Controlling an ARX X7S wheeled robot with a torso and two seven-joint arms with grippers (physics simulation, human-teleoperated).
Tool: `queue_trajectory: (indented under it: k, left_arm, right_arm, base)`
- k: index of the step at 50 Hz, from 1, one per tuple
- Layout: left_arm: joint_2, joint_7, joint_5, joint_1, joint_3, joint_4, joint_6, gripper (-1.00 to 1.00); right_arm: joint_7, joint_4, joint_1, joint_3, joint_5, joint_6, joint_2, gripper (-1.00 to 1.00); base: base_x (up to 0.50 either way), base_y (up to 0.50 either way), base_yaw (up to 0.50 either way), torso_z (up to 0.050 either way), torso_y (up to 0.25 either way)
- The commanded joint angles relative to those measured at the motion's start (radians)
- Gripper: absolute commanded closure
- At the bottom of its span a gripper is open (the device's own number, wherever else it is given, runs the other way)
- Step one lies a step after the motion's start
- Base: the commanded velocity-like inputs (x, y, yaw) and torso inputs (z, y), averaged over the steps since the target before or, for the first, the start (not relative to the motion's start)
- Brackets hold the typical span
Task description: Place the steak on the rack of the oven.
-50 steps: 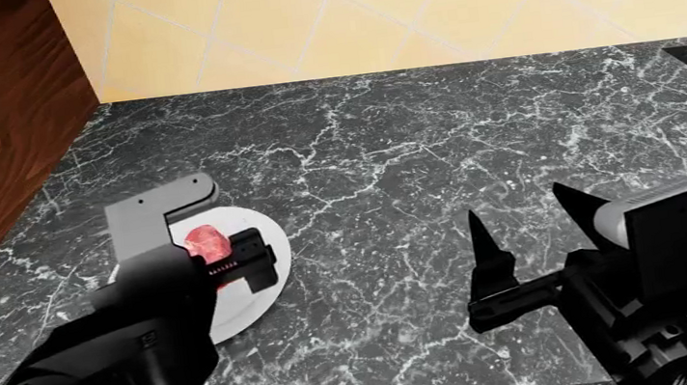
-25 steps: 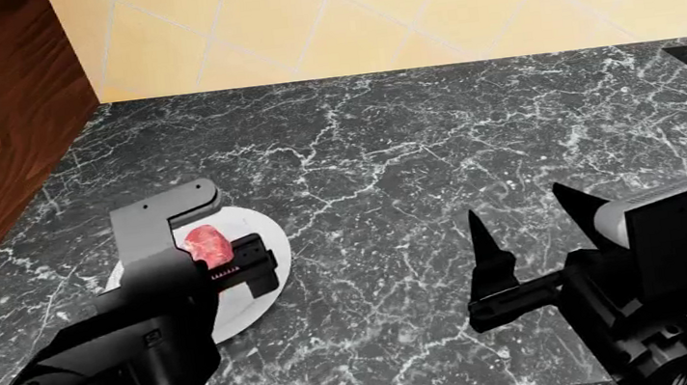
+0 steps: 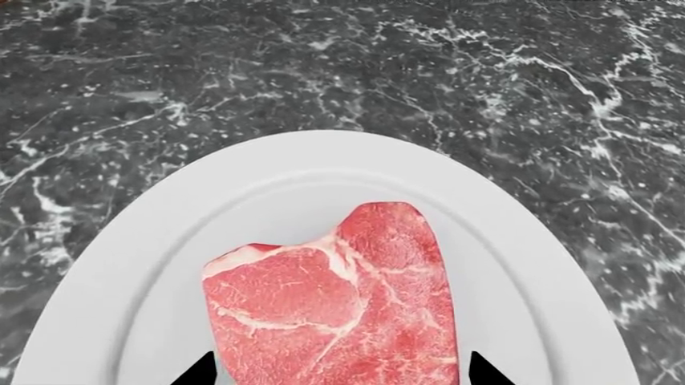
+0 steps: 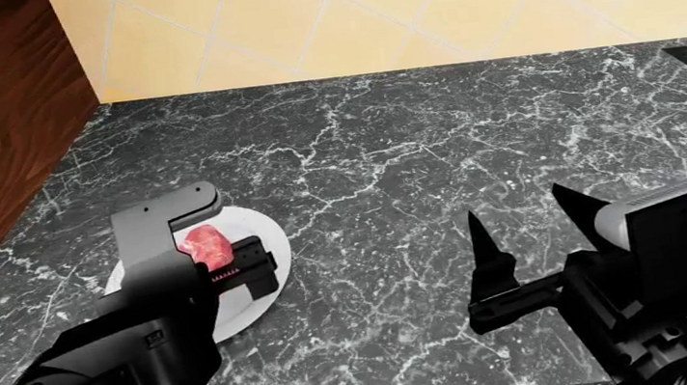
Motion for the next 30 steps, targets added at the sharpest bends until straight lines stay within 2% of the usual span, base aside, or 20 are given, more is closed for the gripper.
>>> queue_trajectory:
  k: [1,4,5,18,30]
  left_arm:
    - [0.000,0.008,-0.002,0.012,0.008,-0.013,0.004,-1.00]
    - [-0.001,0.005,-0.005,0.011,0.011,-0.008,-0.001,-1.00]
    - [-0.002,0.011,0.002,0.011,0.009,-0.002,0.003,1.00]
    - [-0.009,0.004,-0.006,0.011,-0.001,0.009,0.012,1.00]
    - [-0.047,-0.038,-0.003,0.001,-0.026,0.097,0.024,1.00]
  right_arm:
    - [0.000,0.004,0.003,-0.007,-0.001,-0.005,0.002,-1.00]
    - [0.003,0.004,0.005,-0.008,0.000,-0.004,0.003,-1.00]
    - [0.003,0.003,0.006,-0.009,0.000,-0.004,0.003,-1.00]
    - [0.003,0.006,0.003,-0.015,-0.004,-0.012,0.007,-1.00]
    - [0.012,0.000,0.013,-0.022,0.003,-0.009,0.009,-1.00]
  base:
    - [0.00,0.00,0.00,0.000,0.000]
    - [0.00,0.00,0.00,0.000,0.000]
    - [0.00,0.00,0.00,0.000,0.000]
    - [0.00,0.00,0.00,0.000,0.000]
    - [0.00,0.00,0.00,0.000,0.000]
